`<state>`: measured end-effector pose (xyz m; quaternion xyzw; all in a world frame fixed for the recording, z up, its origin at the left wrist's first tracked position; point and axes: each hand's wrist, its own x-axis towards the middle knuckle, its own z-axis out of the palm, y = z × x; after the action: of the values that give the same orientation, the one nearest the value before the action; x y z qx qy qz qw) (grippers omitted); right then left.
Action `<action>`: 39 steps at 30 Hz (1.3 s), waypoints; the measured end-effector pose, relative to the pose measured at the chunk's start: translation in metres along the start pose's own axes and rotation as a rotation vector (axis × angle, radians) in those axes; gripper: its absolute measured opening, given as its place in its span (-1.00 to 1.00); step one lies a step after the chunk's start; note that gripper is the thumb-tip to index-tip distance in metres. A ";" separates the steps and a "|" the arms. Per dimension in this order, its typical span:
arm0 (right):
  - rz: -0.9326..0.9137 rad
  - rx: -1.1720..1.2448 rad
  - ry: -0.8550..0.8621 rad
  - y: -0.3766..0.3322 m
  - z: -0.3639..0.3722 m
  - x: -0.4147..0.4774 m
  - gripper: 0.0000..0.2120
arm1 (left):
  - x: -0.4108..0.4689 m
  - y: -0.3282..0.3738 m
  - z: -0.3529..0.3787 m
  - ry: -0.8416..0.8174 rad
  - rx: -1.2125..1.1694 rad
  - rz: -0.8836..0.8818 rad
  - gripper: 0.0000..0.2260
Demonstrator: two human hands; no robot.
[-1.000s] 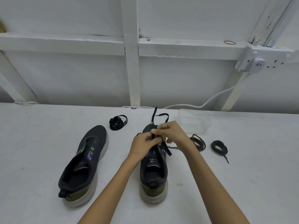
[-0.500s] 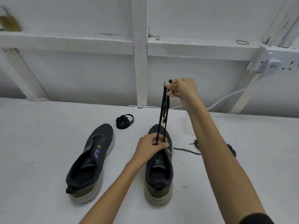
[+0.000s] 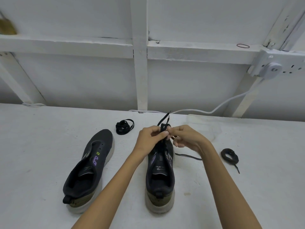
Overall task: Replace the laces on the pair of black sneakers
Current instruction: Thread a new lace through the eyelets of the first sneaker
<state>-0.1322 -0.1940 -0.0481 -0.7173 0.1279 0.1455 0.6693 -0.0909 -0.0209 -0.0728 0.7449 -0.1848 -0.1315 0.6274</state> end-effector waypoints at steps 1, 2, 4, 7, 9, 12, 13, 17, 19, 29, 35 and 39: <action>-0.012 0.071 0.017 0.005 0.001 0.000 -0.59 | 0.001 0.000 0.001 0.000 -0.012 -0.002 -0.81; -0.020 0.130 0.045 0.009 0.004 0.000 -0.52 | 0.001 0.001 0.001 0.000 -0.029 -0.006 -0.81; -0.034 0.170 0.098 0.017 0.008 -0.001 -0.44 | 0.001 0.002 0.002 -0.003 -0.079 -0.015 -0.86; -0.089 0.101 0.043 0.021 0.018 -0.008 -0.77 | 0.001 0.009 0.004 -0.021 -0.151 -0.034 -0.88; -0.129 0.045 0.020 0.019 0.026 -0.009 -0.87 | 0.001 0.013 0.004 -0.038 -0.169 -0.041 -0.87; -0.188 0.027 0.098 0.016 0.032 -0.007 -0.80 | 0.000 0.011 0.002 -0.076 -0.159 -0.050 -0.82; -0.196 0.025 0.119 0.015 0.033 -0.007 -0.82 | -0.003 0.006 0.000 -0.087 -0.144 -0.056 -0.79; -0.210 0.066 0.156 0.016 0.034 -0.009 -0.73 | -0.025 -0.024 -0.002 -0.155 -0.013 -0.060 -0.62; -0.200 0.073 0.169 0.014 0.037 -0.009 -0.70 | -0.032 -0.030 0.000 -0.163 0.051 -0.061 -0.65; -0.248 0.200 0.200 -0.003 0.040 -0.011 -0.84 | -0.027 -0.030 -0.001 -0.200 0.118 -0.077 -0.56; -0.253 0.289 0.153 -0.005 0.045 -0.013 -0.80 | -0.032 -0.032 0.004 -0.122 0.049 -0.096 -0.44; -0.247 0.222 0.147 -0.012 0.049 -0.013 -0.86 | -0.034 -0.030 0.005 -0.040 0.108 0.034 -0.69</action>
<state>-0.1414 -0.1449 -0.0347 -0.6580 0.1026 -0.0056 0.7460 -0.1204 -0.0061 -0.1042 0.7718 -0.2168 -0.1255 0.5845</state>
